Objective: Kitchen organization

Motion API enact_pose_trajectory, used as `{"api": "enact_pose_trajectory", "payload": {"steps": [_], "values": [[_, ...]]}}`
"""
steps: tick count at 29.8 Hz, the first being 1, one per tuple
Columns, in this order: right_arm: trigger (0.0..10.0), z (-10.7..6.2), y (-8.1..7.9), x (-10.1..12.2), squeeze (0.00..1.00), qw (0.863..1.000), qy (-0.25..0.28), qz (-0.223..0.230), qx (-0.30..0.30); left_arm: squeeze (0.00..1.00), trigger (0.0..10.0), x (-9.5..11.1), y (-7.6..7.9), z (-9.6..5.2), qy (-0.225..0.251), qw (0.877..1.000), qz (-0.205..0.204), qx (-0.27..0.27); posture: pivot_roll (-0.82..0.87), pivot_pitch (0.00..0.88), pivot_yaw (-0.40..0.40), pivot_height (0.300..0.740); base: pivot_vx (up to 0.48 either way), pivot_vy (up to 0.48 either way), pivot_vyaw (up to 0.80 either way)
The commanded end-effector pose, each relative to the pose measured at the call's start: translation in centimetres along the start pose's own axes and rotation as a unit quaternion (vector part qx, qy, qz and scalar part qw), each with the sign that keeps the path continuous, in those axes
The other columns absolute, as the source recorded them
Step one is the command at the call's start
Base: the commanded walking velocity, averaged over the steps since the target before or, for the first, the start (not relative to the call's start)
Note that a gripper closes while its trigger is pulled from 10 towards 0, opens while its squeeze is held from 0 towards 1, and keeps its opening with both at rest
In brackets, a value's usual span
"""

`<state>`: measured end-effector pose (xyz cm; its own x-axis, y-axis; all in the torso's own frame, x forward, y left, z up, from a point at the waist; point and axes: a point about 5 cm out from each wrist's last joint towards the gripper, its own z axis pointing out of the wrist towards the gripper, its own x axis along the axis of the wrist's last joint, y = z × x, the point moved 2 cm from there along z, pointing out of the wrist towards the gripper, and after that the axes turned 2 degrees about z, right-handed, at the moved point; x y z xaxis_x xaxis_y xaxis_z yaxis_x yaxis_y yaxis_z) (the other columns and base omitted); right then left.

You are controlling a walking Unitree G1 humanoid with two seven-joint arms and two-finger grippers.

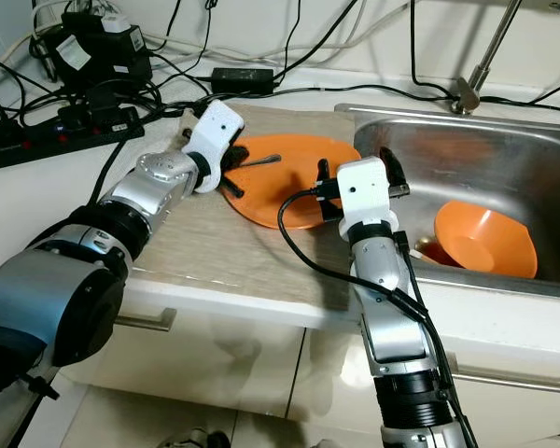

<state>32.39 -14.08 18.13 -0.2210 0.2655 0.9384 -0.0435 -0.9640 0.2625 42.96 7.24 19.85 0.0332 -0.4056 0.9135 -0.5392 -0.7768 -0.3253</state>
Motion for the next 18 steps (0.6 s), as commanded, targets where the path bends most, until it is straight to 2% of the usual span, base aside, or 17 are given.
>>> {"api": "enact_pose_trajectory", "payload": {"steps": [1, 15, 18], "values": [[10.0, -0.3, 0.2, 0.1, 0.0, 1.0, -0.001, 0.0, -0.005, 0.0, 10.0, 1.5, -0.6, 0.0, 0.023, 1.0, 0.004, 0.013, -0.19, 0.015, 0.059, 0.74, 0.0, 0.0, 0.0], [10.0, -1.4, 0.1, -0.3, 0.0, 1.0, -0.015, 0.0, -0.014, 0.0, 10.0, -2.7, -0.8, -0.3, -0.063, 0.995, 0.005, 0.072, -0.23, 0.057, 0.088, 0.74, 0.0, 0.0, 0.0], [10.0, -1.5, 0.1, -0.3, 0.0, 1.0, -0.016, 0.0, -0.015, 0.0, 10.0, -3.0, -0.7, -0.3, -0.072, 0.995, 0.003, 0.075, -0.23, 0.061, 0.089, 0.74, 0.0, 0.0, 0.0]]}}
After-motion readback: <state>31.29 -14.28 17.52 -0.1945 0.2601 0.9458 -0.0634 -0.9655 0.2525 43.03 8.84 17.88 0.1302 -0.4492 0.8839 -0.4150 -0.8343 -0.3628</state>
